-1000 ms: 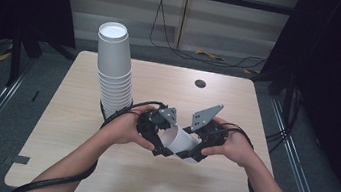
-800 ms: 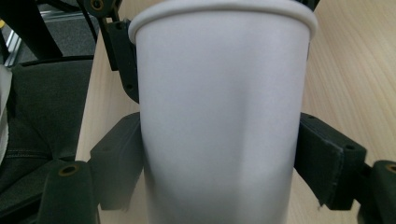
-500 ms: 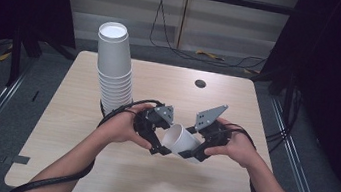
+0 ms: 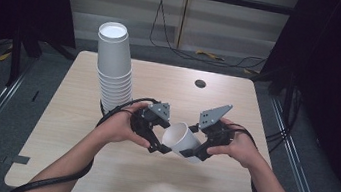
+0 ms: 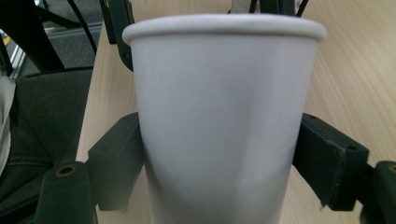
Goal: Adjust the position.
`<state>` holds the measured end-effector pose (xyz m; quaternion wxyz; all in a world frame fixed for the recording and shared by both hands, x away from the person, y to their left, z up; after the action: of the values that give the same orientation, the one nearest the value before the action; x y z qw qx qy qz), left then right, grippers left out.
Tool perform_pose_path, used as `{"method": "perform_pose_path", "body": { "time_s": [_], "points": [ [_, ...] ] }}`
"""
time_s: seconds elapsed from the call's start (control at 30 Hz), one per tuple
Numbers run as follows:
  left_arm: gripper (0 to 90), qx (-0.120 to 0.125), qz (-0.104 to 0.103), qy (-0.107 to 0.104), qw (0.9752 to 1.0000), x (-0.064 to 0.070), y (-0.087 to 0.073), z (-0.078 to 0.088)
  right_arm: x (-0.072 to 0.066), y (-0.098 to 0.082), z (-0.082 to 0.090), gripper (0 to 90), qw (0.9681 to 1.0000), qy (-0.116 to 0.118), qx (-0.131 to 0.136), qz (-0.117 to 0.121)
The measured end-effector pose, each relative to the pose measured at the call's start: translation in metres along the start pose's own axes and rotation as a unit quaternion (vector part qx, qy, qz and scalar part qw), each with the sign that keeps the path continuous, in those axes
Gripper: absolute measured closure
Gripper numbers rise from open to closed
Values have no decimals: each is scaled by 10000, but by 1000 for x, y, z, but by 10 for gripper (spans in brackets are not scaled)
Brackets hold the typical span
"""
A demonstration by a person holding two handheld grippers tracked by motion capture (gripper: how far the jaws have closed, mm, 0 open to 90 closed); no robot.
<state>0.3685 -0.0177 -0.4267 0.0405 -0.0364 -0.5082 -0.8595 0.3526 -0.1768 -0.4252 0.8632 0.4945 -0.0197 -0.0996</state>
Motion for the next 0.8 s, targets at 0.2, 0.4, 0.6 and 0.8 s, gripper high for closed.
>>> {"method": "perform_pose_path", "body": {
  "time_s": [0.2, 0.4, 0.6, 0.8],
  "points": [
    [104, 132, -32, 9, 9999, -1, 2, 1, 0, 1, 0, 217, 10000, 6, 22, 1],
    [105, 186, -150, 5, 9997, -1, 5, -1, 1, 1, -2, 217, 10000, -17, -5, 6],
    [115, 243, -101, 58, 9996, -1, 7, -3, 2, 2, -3, 216, 10000, -50, -1, 39],
    [124, 189, -121, 87, 9997, -1, 4, -1, 2, 0, -4, 214, 10000, -56, 64, 29]
  ]
}}
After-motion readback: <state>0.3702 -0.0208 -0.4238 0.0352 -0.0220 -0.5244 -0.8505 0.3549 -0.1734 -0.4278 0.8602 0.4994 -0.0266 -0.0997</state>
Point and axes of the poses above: each handheld gripper's, and its own axes: z roughly backward along the jaws, y roughly out of its top, x roughly to its right, the point moved 5 cm from there along -z, roughly forward along the jaws, and after that the axes turned 14 degrees about x, right-handed, at the moved point
